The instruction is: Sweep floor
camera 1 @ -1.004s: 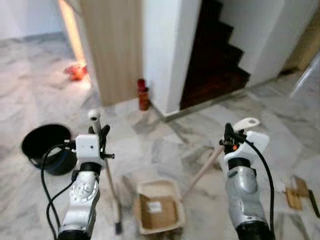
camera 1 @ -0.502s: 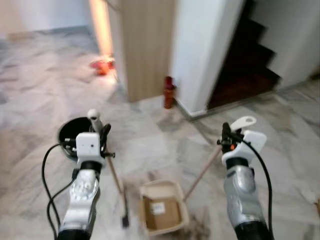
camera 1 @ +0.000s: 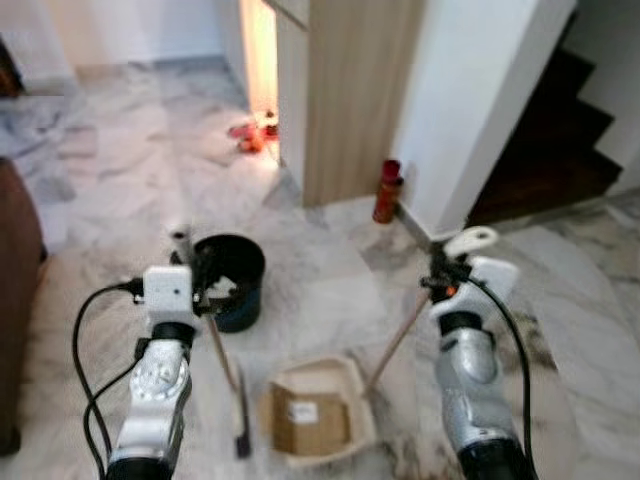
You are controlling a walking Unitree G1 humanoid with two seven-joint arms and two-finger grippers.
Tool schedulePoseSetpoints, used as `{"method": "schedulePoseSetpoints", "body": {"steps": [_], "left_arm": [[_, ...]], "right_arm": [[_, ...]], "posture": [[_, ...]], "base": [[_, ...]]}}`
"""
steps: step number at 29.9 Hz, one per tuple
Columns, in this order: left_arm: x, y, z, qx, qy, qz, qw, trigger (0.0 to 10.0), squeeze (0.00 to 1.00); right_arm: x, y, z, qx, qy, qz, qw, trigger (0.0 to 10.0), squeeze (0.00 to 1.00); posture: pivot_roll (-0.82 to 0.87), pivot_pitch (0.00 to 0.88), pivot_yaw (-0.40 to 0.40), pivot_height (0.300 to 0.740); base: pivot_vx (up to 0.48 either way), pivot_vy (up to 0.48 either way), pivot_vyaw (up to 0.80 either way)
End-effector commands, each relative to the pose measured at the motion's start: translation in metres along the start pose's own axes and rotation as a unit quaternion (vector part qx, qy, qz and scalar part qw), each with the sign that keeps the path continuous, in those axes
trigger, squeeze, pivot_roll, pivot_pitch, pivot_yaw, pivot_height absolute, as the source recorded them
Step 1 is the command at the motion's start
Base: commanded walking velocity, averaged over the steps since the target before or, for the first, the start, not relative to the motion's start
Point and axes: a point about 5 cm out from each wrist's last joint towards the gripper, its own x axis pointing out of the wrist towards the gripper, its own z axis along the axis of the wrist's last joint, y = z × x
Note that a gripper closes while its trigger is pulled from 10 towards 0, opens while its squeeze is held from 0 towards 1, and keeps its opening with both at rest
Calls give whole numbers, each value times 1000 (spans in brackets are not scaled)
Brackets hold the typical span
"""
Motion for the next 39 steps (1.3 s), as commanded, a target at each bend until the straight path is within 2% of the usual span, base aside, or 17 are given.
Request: {"method": "schedulePoseSetpoints", "body": {"steps": [1,13,31,39], "left_arm": [[3,-5,7,-1,-9,-13,1000,10000,0],[5,-4,8,-13,-10,-6,1000,10000,0],[4,-6,10,-11,-17,-7,1000,10000,0],[4,-7,9,-11,-15,-7,1000,10000,0]], "right_arm": [[3,-4,10,22,-25,-12,999,10000,0],[3,-4,8,21,-19,-8,1000,10000,0],[4,-4,10,20,-23,-4,1000,10000,0],[5,-3,9,25,-20,0,999,10000,0]], "posture": [[120,0,-38,740],[122,0,-38,740],[120,0,-45,740],[120,0,-47,740]], "base": [[0,0,0],[0,0,0],[0,0,779],[97,0,0]]}}
